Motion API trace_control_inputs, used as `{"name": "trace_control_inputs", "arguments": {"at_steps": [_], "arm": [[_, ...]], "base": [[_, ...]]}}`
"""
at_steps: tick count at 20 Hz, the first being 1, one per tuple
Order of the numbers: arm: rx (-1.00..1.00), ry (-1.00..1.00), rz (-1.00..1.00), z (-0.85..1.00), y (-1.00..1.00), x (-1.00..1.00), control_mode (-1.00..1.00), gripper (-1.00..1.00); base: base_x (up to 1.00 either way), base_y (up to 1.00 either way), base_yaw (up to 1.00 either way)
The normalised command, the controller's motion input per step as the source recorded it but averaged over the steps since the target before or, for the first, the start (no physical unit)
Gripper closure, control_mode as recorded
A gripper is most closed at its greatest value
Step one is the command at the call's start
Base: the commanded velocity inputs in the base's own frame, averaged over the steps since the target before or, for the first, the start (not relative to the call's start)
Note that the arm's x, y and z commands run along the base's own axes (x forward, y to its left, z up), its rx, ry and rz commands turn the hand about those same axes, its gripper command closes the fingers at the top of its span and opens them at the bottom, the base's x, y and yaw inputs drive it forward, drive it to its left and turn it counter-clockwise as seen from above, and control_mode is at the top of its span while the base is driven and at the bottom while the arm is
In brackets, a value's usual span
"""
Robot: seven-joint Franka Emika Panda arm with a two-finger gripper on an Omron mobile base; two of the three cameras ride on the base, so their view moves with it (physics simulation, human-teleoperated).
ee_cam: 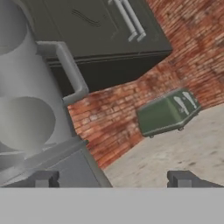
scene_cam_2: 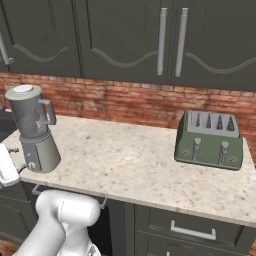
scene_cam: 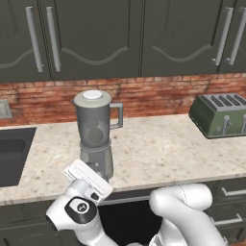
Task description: Grab the garlic and lime from the fridge, place them in the blender, close the lid, and turn on the blender to create a marinade.
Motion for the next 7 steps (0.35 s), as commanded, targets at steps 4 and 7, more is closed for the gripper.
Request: {"name": "trace_control_inputs", "arguments": {"at_steps": [4,7], "arm": [[0.0,-0.08,0.0,0.4,0.1,-0.45,-1.0,-1.0],[0.0,-0.09,0.0,0.5,0.02,-0.57,-1.0,-1.0]], "base": [[0.0,0.0,0.0],[0.0,0.0,0.0]]}}
